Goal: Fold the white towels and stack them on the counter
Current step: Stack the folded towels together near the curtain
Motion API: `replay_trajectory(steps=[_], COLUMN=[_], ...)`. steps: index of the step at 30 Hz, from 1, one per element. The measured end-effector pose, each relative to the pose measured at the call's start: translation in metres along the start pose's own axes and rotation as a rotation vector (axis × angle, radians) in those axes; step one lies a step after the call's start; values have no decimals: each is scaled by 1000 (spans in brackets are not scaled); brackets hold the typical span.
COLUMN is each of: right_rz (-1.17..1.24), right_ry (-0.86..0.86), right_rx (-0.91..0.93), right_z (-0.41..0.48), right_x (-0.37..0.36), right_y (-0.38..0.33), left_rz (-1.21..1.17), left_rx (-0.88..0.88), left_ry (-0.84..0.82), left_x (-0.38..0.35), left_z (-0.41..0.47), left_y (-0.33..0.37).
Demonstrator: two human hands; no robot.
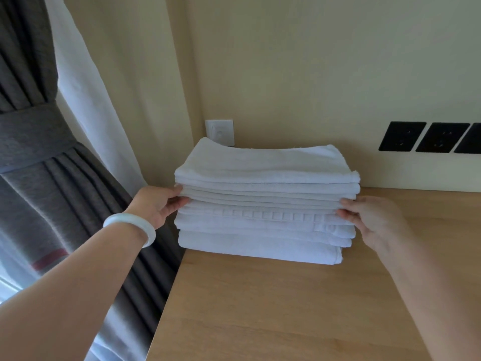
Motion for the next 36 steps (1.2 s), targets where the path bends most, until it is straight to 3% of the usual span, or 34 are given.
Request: replay_trajectory(steps=[3, 7, 13, 17, 20, 24, 26, 28, 31, 34, 36], right_rz=[20, -101, -153, -346, -291, -31, -84, -364, -792, -1004, -1211], right_ry=[35, -13, 38, 106, 54, 37, 34, 111, 299, 74, -172], right_rx=[-49, -102, 39, 67, 64, -154, -177, -7, 672, 1039, 1056], right_z=[5, 6, -4, -3, 1, 4, 6, 8, -7, -24, -23], right_x=[2, 12, 10, -7, -15, -10, -7, -5, -30, -111, -161], right_y=[10, 5, -30, -34, -25, -11, -15, -31, -66, -76, -63], left_rz=[13, 35, 170, 392, 453, 310, 361, 642, 1061, 1188, 1442], left_rx=[35, 64, -16, -187, -256, -139, -180, -380, -986, -1179, -1151], left_ry=[60, 8, -70, -47, -1, 59, 101, 189, 303, 22, -131], left_x=[6, 8, 1, -21, -21, -19, -20, -25, -51, -103, -128], left_z=[10, 7, -5, -12, -2, 7, 6, -4, -26, -41, -33], left_y=[-13, -10, 32, 40, 35, 16, 16, 27, 48, 51, 38])
Point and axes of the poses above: each hand's wrist, its own z-axis towards the middle knuckle, its own x-axis out of the back of the hand, y = z × x, the point moved 2 cm from there along z, towards the middle knuckle, and after that the axes turned 6 degrees about y, right-handed, at the moved point
